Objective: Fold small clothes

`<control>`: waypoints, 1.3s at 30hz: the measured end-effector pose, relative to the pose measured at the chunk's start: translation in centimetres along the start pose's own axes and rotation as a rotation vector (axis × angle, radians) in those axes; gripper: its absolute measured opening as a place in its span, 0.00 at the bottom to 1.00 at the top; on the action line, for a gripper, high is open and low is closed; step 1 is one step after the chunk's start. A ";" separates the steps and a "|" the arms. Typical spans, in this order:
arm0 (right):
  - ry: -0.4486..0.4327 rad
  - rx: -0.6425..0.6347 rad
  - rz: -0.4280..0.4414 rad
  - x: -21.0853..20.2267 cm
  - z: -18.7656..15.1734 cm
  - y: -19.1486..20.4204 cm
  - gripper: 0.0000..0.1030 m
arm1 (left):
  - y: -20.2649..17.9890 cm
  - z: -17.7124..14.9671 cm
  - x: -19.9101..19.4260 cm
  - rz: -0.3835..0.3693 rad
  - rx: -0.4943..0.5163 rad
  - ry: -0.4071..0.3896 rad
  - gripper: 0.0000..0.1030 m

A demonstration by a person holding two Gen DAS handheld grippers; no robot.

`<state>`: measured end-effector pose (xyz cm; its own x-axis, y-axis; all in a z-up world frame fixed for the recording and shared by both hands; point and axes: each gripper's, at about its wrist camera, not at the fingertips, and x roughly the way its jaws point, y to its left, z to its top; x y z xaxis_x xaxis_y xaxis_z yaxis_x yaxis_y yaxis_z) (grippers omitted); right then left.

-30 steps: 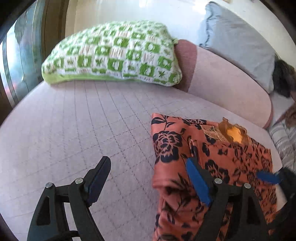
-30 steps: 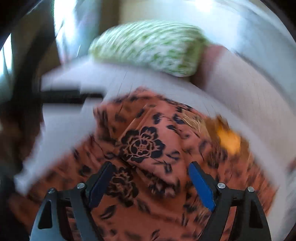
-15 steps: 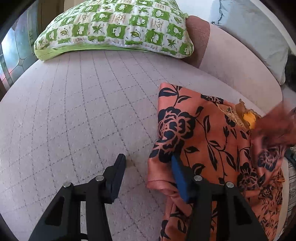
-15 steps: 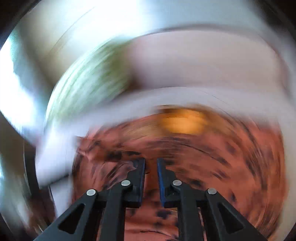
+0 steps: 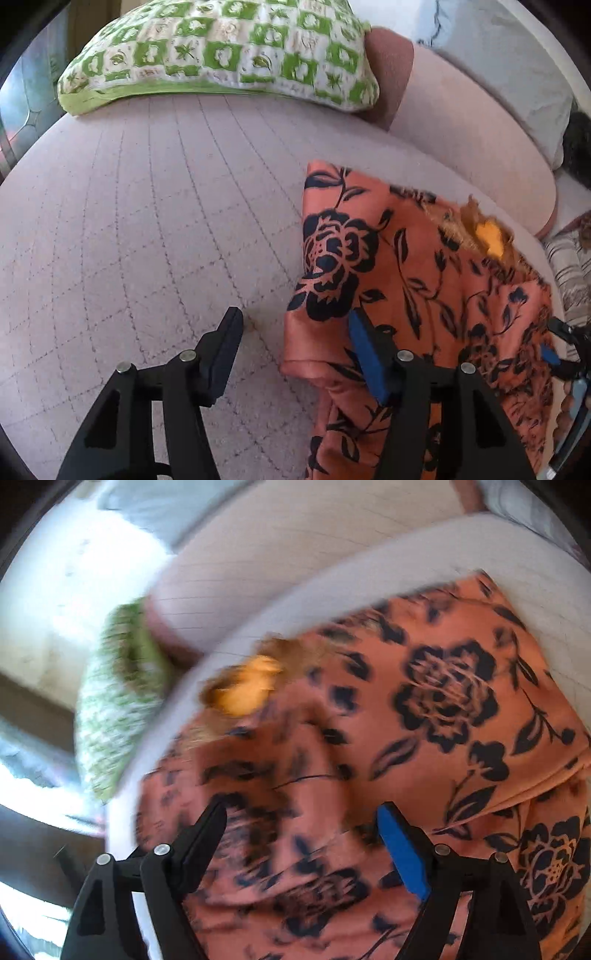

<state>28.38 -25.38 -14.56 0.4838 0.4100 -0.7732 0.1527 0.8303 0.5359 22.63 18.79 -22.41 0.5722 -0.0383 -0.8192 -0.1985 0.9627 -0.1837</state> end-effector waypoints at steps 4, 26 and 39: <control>0.065 -0.297 -0.165 1.9 -1.0 3.4 0.29 | -0.6 0.5 -0.4 -0.023 0.044 -0.006 0.14; -0.109 -0.376 -0.243 -4.9 2.5 -0.9 0.67 | -0.2 6.8 0.5 -0.095 -0.002 -0.010 0.72; -0.001 -0.364 -0.224 -0.2 3.9 -1.5 0.72 | -4.3 5.6 3.0 0.031 0.279 0.011 0.15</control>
<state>31.42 -28.20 -13.85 0.4737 0.2046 -0.8566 -0.0598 0.9779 0.2005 29.67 16.08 -21.03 0.5606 -0.0090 -0.8280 0.0114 0.9999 -0.0031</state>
